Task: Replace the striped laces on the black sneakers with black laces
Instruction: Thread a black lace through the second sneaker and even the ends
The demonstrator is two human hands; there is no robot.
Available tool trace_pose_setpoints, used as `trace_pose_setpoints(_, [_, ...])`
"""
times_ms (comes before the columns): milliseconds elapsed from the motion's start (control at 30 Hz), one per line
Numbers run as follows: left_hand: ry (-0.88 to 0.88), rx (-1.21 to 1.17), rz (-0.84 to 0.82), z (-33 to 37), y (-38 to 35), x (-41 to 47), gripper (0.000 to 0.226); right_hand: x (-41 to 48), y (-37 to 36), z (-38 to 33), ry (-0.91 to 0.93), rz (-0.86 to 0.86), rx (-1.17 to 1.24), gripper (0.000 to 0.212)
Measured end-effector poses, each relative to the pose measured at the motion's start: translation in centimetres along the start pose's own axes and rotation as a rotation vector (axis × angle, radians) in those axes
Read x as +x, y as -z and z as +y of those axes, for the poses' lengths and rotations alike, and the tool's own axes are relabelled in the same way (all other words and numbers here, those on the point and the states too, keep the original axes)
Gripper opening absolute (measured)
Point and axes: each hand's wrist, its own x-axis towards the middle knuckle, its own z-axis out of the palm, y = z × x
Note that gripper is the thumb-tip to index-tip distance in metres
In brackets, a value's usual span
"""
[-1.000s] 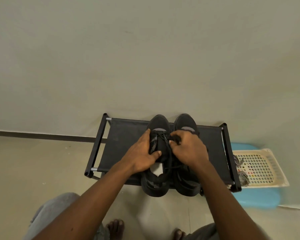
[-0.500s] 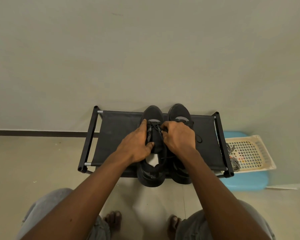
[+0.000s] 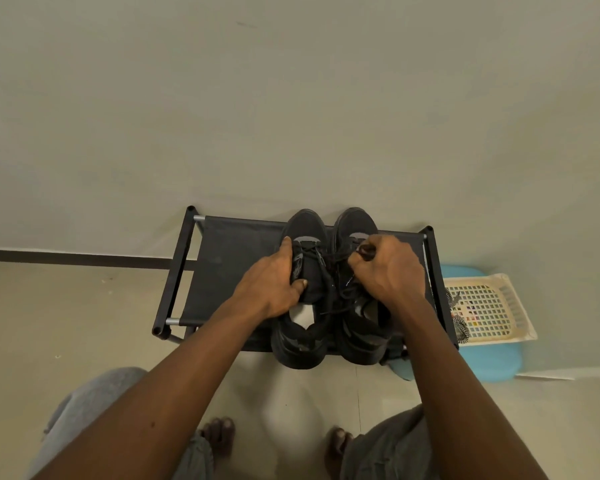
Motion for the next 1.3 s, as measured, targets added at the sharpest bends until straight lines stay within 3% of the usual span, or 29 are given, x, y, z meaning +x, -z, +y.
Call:
trace_pose_setpoints(100, [-0.011,-0.022,0.0,0.1,0.4,-0.1,0.095,0.6,-0.8,0.0,0.023,-0.048,0.194,0.05])
trace_pose_setpoints(133, [-0.018,-0.036,-0.009,0.1,0.6,-0.1,0.091,0.9,-1.0,0.1,0.031,-0.049,0.22,0.05])
trace_pose_setpoints(300, [-0.025,-0.12,0.028,0.2,1.4,-0.3,0.058,1.7,-1.5,0.1,0.093,0.06,0.267,0.032])
trace_pose_setpoints(400, [0.017,-0.125,0.104,0.2,1.3,-0.2,0.043,1.8,-2.0,-0.3,0.058,0.07,0.506,0.025])
trace_pose_setpoints(533, [0.047,-0.111,0.14,0.5,1.1,-0.1,0.026,1.7,-3.0,-1.6,0.027,-0.003,0.805,0.003])
trace_pose_setpoints(633, [0.049,-0.1,0.147,0.6,1.1,0.0,0.023,1.7,-3.9,-2.4,0.021,-0.091,0.848,0.005])
trace_pose_setpoints(833, [0.069,-0.234,0.109,-0.1,1.9,0.4,0.015,2.1,-5.7,-2.7,0.159,-0.067,0.588,0.0])
trace_pose_setpoints(933, [0.125,-0.371,0.082,-0.5,2.4,0.5,0.007,2.0,-6.0,-2.7,0.199,-0.094,0.468,0.011])
trace_pose_setpoints(1067, [0.201,-0.555,0.027,-0.6,2.6,0.6,0.008,2.1,-6.2,-2.6,0.227,-0.102,0.413,0.018])
trace_pose_setpoints(1300, [0.26,-0.714,-0.059,-1.1,3.0,1.0,0.015,1.7,-6.6,-2.9,0.291,-0.073,0.323,0.01])
